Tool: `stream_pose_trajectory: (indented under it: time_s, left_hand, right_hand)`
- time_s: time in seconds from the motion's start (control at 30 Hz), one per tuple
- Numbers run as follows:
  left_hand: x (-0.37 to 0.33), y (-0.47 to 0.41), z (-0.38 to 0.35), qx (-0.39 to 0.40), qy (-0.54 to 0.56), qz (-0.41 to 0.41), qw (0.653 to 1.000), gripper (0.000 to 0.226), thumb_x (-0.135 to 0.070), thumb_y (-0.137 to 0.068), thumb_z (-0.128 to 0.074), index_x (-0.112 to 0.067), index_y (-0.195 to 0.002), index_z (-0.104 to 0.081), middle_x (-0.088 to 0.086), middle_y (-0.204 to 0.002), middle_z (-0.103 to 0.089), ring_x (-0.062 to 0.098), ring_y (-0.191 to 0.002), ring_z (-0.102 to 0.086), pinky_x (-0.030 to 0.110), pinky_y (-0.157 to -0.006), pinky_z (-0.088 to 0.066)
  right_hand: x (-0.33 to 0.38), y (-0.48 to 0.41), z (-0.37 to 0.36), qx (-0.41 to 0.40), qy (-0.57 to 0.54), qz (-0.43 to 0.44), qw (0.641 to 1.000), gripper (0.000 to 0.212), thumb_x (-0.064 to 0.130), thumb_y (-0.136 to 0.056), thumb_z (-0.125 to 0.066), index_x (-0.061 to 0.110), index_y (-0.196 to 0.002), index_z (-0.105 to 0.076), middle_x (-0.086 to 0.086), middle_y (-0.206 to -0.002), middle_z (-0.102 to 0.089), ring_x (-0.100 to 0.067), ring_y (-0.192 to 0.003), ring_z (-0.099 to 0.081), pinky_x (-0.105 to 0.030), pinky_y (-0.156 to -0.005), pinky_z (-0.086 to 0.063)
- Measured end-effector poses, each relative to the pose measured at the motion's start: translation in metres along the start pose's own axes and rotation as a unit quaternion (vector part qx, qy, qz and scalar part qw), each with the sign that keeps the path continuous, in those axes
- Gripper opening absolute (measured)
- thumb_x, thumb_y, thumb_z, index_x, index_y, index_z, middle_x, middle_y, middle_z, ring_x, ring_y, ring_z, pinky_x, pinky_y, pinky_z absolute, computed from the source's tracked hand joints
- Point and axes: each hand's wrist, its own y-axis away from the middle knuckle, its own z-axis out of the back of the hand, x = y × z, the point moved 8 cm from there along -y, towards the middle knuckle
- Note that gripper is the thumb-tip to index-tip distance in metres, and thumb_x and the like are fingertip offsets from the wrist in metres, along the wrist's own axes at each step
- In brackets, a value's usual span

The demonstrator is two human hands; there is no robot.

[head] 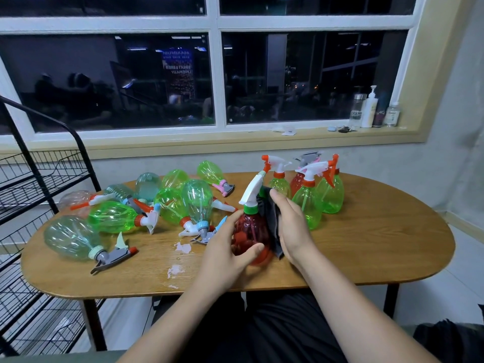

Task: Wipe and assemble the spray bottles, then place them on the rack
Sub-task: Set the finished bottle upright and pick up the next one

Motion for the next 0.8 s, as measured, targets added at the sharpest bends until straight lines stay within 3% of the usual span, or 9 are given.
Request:
stream_pose_trajectory:
  time_s: [0.17, 0.4, 0.57, 0.8]
  left_hand:
    - [0.002, 0.000, 0.000, 0.004, -0.004, 0.005, 1.000, 0.085, -0.062, -0.082, -0.080, -0.050, -0.155, -0.037, -0.024, -0.145, -0.059, 0.001, -0.131, -0.060, 0.040, -0.110, -0.053]
    - [-0.003, 0.001, 0.000, 0.004, -0.010, 0.000, 1.000, 0.082, -0.046, -0.086, -0.085, -0.046, -0.155, -0.041, -0.026, -0.138, -0.063, -0.005, -0.122, -0.063, 0.031, -0.107, -0.053]
    - [-0.002, 0.000, 0.000, 0.005, -0.009, 0.000, 1.000, 0.081, -0.051, -0.085, -0.083, -0.048, -0.154, -0.039, -0.026, -0.138, -0.064, -0.004, -0.122, -0.064, 0.033, -0.107, -0.054]
    - [-0.005, 0.001, 0.000, 0.007, -0.002, -0.007, 1.000, 0.079, -0.044, -0.087, -0.085, -0.049, -0.152, -0.041, -0.027, -0.135, -0.065, -0.007, -0.117, -0.065, 0.026, -0.104, -0.054]
  right_hand:
    - [-0.008, 0.011, -0.006, 0.002, -0.071, -0.037, 0.997, 0.034, 0.020, -0.112, -0.049, 0.005, -0.136, -0.066, -0.011, -0.131, -0.075, -0.021, -0.127, -0.068, -0.042, -0.114, -0.051]
    - [-0.010, 0.013, -0.009, 0.007, -0.061, -0.059, 0.996, 0.038, 0.029, -0.110, -0.054, 0.007, -0.138, -0.067, -0.013, -0.135, -0.072, -0.024, -0.132, -0.065, -0.050, -0.119, -0.045]
    - [-0.011, 0.016, -0.006, 0.016, -0.044, -0.083, 0.995, 0.040, 0.036, -0.109, -0.054, 0.011, -0.136, -0.070, -0.013, -0.133, -0.073, -0.027, -0.128, -0.068, -0.052, -0.115, -0.050]
    - [-0.004, 0.020, -0.003, 0.021, -0.024, -0.060, 0.998, 0.065, 0.058, -0.092, -0.070, 0.018, -0.143, -0.066, -0.006, -0.143, -0.068, -0.022, -0.140, -0.059, -0.049, -0.119, -0.044]
